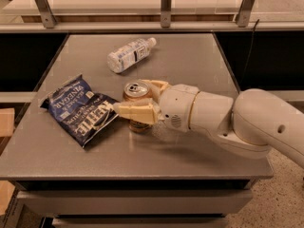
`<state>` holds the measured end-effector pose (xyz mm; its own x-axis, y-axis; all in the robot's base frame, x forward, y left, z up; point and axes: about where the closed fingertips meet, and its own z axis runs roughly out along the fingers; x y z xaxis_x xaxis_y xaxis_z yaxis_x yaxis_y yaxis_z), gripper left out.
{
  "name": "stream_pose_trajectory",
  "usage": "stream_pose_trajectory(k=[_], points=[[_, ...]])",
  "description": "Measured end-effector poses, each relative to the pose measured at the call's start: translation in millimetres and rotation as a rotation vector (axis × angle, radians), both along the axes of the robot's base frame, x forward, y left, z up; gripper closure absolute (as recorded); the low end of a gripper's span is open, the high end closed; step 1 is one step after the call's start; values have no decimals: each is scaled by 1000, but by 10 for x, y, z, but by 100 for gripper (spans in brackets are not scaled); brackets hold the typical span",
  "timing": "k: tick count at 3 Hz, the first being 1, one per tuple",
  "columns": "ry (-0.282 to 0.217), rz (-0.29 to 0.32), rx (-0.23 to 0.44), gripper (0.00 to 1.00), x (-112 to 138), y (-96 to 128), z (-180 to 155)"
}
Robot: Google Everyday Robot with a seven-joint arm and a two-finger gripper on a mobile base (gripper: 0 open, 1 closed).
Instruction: Move orange can near blue chip bag
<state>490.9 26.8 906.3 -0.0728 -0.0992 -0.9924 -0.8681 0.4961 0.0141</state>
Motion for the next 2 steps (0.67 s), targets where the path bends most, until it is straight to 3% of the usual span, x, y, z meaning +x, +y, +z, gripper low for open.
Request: stream_pose_trajectory(k=[1, 2], points=[[-2, 4, -2, 0, -8, 22, 8], [-2, 4, -2, 0, -8, 23, 8]])
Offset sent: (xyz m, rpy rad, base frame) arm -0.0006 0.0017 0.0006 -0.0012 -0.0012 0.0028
